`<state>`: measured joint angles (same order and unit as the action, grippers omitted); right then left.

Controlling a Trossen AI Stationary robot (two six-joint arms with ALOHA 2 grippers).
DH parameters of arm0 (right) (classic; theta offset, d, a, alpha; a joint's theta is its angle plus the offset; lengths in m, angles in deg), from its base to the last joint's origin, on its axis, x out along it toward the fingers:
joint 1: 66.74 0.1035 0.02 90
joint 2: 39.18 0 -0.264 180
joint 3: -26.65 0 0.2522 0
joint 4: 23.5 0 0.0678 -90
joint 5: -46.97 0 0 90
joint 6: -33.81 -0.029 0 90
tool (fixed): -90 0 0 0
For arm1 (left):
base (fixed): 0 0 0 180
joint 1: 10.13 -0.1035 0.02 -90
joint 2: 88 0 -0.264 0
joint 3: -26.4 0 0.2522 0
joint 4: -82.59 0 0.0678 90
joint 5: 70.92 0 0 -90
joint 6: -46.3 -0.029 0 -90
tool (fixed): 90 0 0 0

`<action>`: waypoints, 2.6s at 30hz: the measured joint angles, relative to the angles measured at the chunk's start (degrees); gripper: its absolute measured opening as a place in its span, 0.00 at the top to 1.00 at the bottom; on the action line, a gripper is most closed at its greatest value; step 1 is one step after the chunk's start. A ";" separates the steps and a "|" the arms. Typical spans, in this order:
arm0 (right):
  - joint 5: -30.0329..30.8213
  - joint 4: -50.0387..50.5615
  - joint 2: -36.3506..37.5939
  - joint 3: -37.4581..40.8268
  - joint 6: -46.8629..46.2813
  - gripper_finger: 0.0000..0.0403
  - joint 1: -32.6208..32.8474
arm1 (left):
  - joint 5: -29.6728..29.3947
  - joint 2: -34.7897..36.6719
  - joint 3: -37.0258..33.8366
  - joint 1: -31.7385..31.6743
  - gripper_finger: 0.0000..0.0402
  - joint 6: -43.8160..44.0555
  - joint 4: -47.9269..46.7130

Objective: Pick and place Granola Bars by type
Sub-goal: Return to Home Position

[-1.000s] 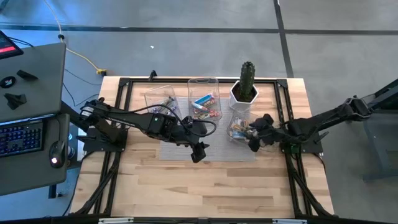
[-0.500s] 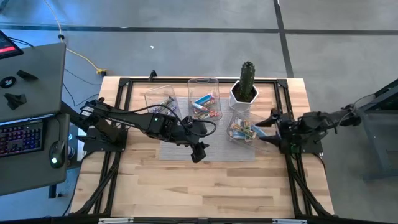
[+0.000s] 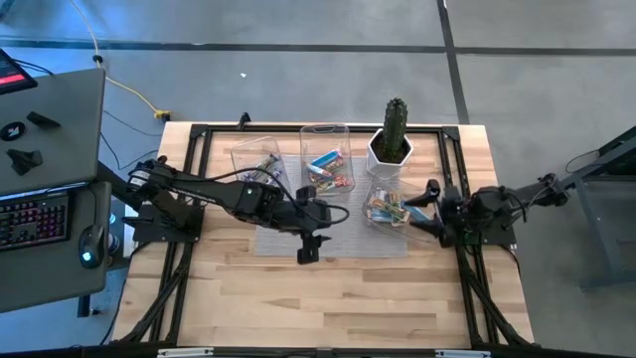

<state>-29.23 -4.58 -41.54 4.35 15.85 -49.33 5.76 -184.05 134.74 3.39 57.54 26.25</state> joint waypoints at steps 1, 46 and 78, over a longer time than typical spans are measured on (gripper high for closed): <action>-0.42 -0.91 0.33 0.66 0.53 0.27 0.00 | -1.47 0.00 0.00 0.02 0.47 -0.61 1.18; 2.35 -2.01 2.08 1.95 7.94 0.27 -0.02 | -26.34 72.60 -59.85 0.00 0.47 26.61 10.23; -2.78 -0.89 2.02 1.84 9.43 0.27 -0.15 | -11.07 95.67 -88.33 0.00 0.47 9.73 33.57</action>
<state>-32.02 -5.47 -39.52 6.19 25.28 -49.48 -5.32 -88.38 46.41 3.39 67.28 59.82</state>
